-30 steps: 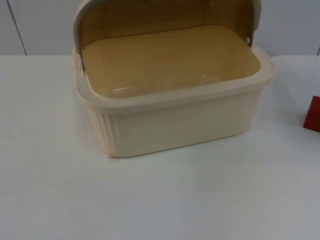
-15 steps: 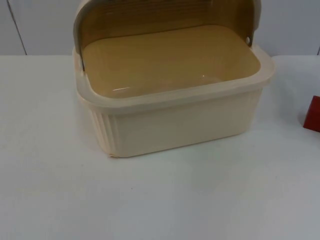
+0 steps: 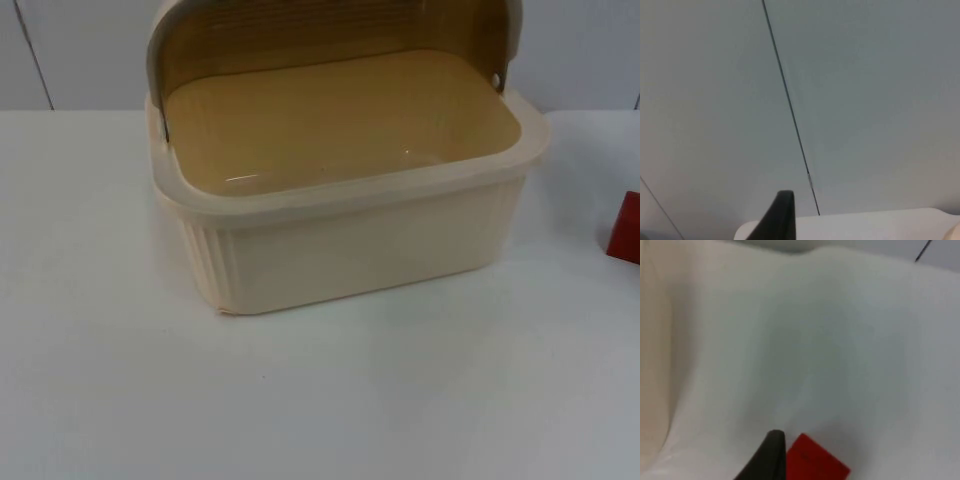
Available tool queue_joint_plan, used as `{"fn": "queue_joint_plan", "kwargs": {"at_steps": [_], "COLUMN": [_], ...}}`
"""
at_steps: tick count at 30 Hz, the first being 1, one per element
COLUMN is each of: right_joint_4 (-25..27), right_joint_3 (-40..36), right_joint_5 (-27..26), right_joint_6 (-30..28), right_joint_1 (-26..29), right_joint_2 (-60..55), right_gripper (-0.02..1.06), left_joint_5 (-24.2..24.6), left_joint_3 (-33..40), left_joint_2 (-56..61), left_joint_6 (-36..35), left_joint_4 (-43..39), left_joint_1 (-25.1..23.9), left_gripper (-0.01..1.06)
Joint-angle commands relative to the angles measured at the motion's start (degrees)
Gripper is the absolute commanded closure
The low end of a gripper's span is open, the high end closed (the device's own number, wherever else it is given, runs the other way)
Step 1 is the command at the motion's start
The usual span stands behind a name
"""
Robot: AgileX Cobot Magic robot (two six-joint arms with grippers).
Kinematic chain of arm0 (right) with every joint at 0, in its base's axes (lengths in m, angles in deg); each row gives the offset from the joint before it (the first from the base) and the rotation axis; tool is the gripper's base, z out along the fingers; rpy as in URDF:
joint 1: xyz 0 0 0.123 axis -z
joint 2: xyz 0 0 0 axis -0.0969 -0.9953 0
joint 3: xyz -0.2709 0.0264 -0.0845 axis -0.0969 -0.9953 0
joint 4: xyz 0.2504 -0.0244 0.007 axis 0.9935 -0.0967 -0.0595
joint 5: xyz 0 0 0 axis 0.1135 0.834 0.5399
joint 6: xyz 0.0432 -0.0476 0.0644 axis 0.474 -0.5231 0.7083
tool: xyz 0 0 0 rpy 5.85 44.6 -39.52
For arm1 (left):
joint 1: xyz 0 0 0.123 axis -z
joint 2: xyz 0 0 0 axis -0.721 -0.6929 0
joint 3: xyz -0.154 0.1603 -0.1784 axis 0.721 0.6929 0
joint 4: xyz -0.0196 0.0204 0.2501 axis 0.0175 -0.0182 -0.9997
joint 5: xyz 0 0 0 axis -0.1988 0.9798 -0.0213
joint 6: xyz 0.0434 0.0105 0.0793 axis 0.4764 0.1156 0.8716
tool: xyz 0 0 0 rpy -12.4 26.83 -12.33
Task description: Open the box lid with the left hand, place the block into the box with the right hand, then close the box lid with the left hand.
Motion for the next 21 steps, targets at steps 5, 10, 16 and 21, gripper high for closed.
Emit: {"fn": "queue_joint_plan", "kwargs": {"at_steps": [5,10,16,21], "right_joint_4": [8.76,9.7,9.7,9.3], "right_joint_3": [0.4,0.4,0.4,0.4], "right_joint_5": [-3.18,-2.37,-2.08,-2.14], "right_joint_6": [-0.86,2.6,8.4,17.71], "right_joint_1": [0.0,0.0,0.0,0.0], "right_joint_2": [-6.9,-10.83,-14.79,-16.57], "right_gripper": [0.0,0.0,0.0,0.0], "left_joint_5": [-0.03,-0.03,-0.03,-0.03], "left_joint_3": [-0.11,-0.11,-0.11,-0.11], "left_joint_2": [0.25,0.25,0.25,0.25], "left_joint_6": [-0.05,-0.05,-0.05,-0.05], "left_joint_4": [-1.28,-1.28,-1.28,-1.28], "left_joint_1": [0.35,0.35,0.35,0.35], "left_gripper": [0.0,0.0,0.0,0.0]}}
